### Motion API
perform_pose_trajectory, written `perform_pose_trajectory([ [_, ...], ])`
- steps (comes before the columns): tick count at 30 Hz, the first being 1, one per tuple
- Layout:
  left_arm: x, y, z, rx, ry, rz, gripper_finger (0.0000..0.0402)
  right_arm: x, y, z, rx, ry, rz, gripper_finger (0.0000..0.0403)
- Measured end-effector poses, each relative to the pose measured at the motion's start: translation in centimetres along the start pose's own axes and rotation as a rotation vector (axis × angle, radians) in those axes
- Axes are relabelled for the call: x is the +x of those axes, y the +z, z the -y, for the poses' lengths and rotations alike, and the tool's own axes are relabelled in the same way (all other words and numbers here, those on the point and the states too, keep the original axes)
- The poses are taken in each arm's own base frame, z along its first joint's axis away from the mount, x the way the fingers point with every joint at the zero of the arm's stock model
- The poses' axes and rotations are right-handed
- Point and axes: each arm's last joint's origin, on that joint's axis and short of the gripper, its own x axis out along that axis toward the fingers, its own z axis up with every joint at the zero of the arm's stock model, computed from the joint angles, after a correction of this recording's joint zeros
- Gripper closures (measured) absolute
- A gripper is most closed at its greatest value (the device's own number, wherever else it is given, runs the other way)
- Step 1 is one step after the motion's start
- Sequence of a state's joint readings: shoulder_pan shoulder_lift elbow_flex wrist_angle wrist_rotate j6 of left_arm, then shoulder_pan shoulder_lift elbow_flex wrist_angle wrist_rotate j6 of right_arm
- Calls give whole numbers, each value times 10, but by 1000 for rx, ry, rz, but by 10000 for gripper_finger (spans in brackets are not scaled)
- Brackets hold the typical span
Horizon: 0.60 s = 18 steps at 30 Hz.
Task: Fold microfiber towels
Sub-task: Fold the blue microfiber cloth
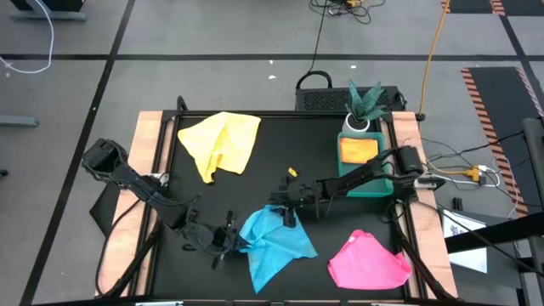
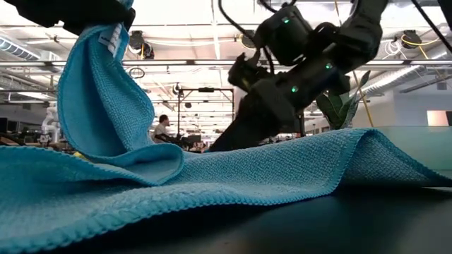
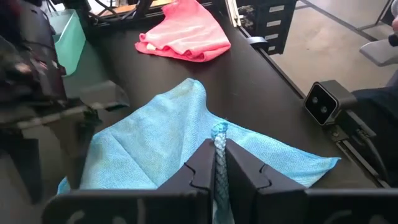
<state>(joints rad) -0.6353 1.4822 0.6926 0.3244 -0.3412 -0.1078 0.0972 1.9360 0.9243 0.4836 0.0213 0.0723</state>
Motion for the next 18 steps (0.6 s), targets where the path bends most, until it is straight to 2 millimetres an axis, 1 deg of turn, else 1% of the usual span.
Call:
perform_pose_trajectory([
  [2,0,0,0,-3,0,0,370,6,1,-1,-16,0,-12,247],
  [4,0,0,0,-7,0,1,375,8,0,-1,-28,-2,-27,276],
  [7,0,0,0,-7,0,1,385,7,0,0,-44,-20,-39,334],
  [9,0,0,0,-6,0,1,391,3,4,-2,-64,-55,-27,378],
  [10,0,0,0,-7,0,1,394,-1,8,-4,-76,-79,-13,390],
  [12,-1,1,0,-7,2,9,396,-11,17,-10,-94,-147,-3,393],
  [14,-5,5,1,-11,10,30,396,-26,25,-21,-113,-208,-3,396],
  [18,-18,10,3,14,76,37,382,-66,39,-57,-149,-324,20,400],
])
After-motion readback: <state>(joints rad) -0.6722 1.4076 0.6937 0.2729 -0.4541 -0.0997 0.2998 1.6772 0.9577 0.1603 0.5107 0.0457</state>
